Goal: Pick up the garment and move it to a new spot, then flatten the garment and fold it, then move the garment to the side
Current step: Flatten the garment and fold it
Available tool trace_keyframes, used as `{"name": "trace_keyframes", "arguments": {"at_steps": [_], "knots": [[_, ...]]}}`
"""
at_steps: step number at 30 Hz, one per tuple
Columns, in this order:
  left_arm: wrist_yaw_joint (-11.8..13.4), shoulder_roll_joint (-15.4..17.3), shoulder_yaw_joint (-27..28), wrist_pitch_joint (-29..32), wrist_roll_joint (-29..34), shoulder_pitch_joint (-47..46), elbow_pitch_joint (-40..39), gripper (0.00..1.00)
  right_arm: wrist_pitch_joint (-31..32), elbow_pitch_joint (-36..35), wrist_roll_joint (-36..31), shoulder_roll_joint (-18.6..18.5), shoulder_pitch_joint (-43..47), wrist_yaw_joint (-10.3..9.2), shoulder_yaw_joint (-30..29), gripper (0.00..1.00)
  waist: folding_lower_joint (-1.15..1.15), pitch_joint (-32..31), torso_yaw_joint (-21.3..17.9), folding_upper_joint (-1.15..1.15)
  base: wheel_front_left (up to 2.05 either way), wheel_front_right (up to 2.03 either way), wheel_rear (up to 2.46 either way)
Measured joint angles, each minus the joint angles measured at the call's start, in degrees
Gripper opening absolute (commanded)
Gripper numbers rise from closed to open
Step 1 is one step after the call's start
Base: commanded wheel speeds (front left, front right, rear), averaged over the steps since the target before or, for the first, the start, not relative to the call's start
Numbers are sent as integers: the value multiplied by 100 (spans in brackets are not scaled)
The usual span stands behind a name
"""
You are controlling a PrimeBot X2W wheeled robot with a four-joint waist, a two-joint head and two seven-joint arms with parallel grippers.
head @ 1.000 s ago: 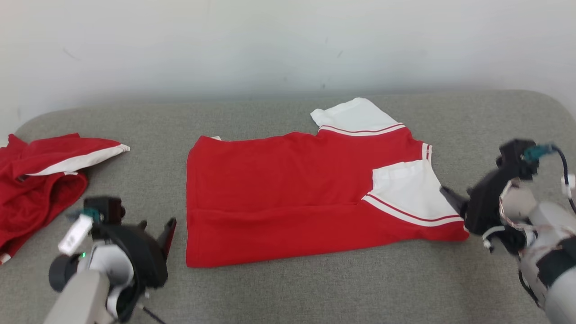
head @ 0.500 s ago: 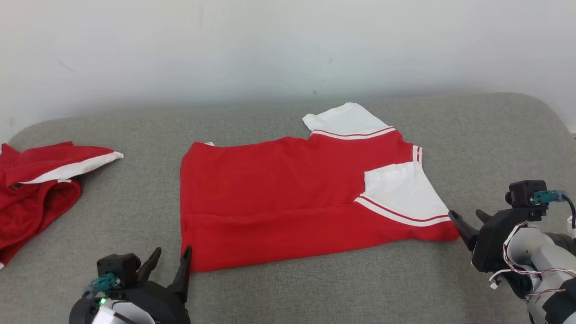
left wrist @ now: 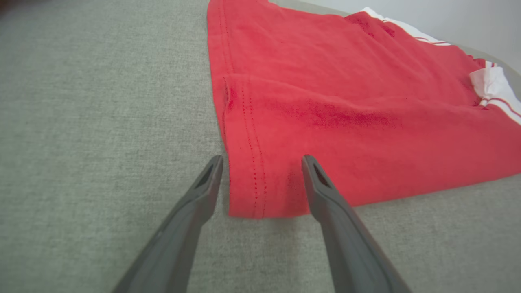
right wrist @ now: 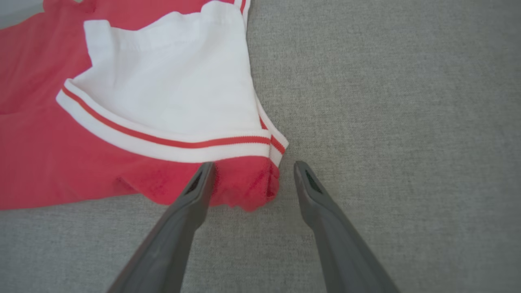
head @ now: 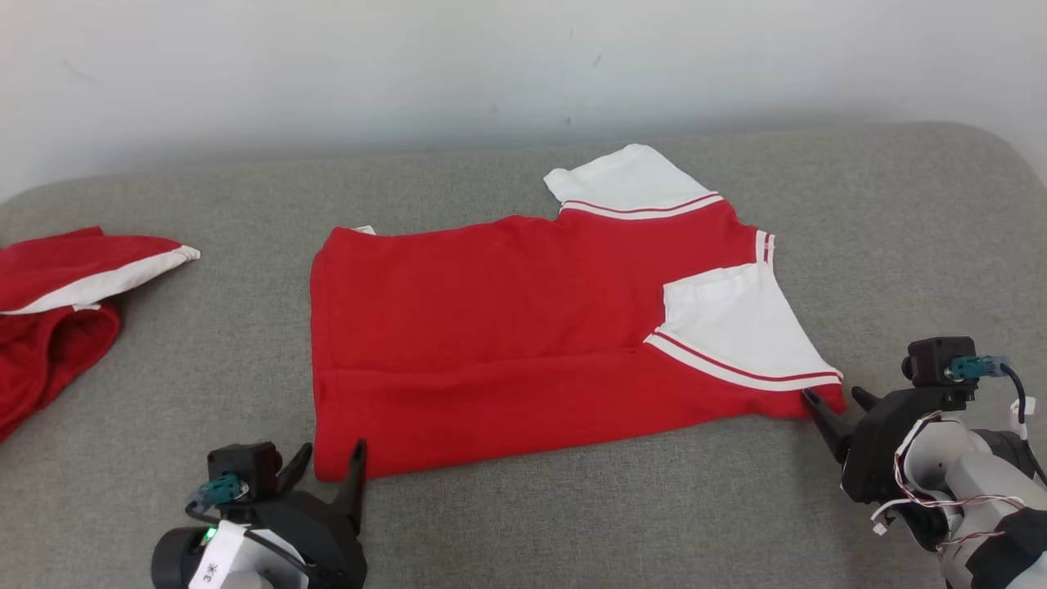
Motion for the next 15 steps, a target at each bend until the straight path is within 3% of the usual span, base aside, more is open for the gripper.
{"name": "trace_keyframes", "arguments": {"at_steps": [4, 10, 11, 12, 13, 15], "knots": [[202, 5, 46, 53, 42, -79, 276, 100, 2, 87, -11, 102, -48, 0, 44, 100, 0, 109, 9, 0, 0, 0, 0], [129, -68, 75, 208, -66, -209, 530, 100, 44, 219, -76, 144, -141, 0, 138, 100, 0, 148, 26, 0, 0, 0, 0], [127, -101, 77, 252, -104, -216, 580, 87, 64, 242, -76, 154, -149, 0, 146, 79, 0, 153, 28, 0, 0, 0, 0], [92, -101, 51, 296, -119, -236, 617, 15, 108, 265, -85, 159, -176, 0, 189, 22, 0, 156, 28, 0, 0, 0, 0], [31, -103, 67, 350, -188, -269, 672, 0, 141, 296, -103, 163, -208, 0, 218, 0, 0, 158, 27, 0, 0, 0, 0], [-81, -124, 148, 439, -391, -306, 731, 0, 160, 342, -103, 172, -223, 1, 244, 0, 0, 159, 26, -1, 0, 0, 0]]}}
